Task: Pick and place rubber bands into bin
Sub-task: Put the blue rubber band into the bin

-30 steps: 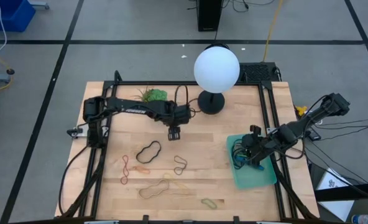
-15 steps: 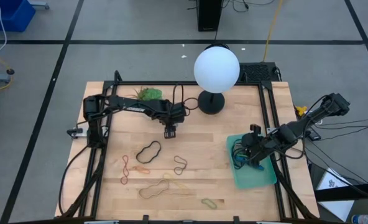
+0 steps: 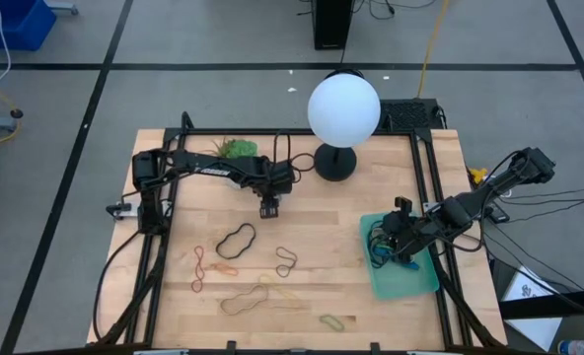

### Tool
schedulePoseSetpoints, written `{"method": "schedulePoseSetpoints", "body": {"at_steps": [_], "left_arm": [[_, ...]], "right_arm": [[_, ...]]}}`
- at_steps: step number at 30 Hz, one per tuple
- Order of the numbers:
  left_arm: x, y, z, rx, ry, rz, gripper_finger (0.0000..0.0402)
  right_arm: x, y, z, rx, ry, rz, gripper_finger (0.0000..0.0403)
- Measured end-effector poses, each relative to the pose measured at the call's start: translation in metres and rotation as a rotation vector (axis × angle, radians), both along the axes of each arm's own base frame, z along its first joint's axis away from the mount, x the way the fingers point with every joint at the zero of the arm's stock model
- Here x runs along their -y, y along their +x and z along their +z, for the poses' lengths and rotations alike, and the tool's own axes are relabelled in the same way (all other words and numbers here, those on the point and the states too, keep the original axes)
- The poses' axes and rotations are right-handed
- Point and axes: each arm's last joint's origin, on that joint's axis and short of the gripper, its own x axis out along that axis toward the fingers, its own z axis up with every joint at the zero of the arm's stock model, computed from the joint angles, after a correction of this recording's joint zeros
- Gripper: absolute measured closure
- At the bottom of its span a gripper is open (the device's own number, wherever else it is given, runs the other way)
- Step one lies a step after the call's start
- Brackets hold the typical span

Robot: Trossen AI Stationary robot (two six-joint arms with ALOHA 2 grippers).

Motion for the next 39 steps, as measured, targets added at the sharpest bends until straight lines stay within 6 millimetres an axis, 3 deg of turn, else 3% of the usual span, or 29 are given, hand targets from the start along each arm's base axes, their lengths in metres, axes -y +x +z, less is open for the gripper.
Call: {"method": "schedulePoseSetpoints", "body": {"at_steps": [13,31,39], "left_arm": [[0.005,0.001,0.000,-0.039,0.104,-0.394,0.0188],[-0.002,0.000,0.000,0.012,-0.006,-0.260,0.0188],[-0.004,0.004,-0.013,-0.006,-0.013,-0.228,0.0188]], "right_arm": [[0.000,0.000,0.000,0.000,0.001,-0.002,0.0246],[0.000,0.000,0.000,0.001,-0.001,0.003,0.0245],[-0.001,0.002,0.001,0.017,0.008,0.004,0.0246]]}}
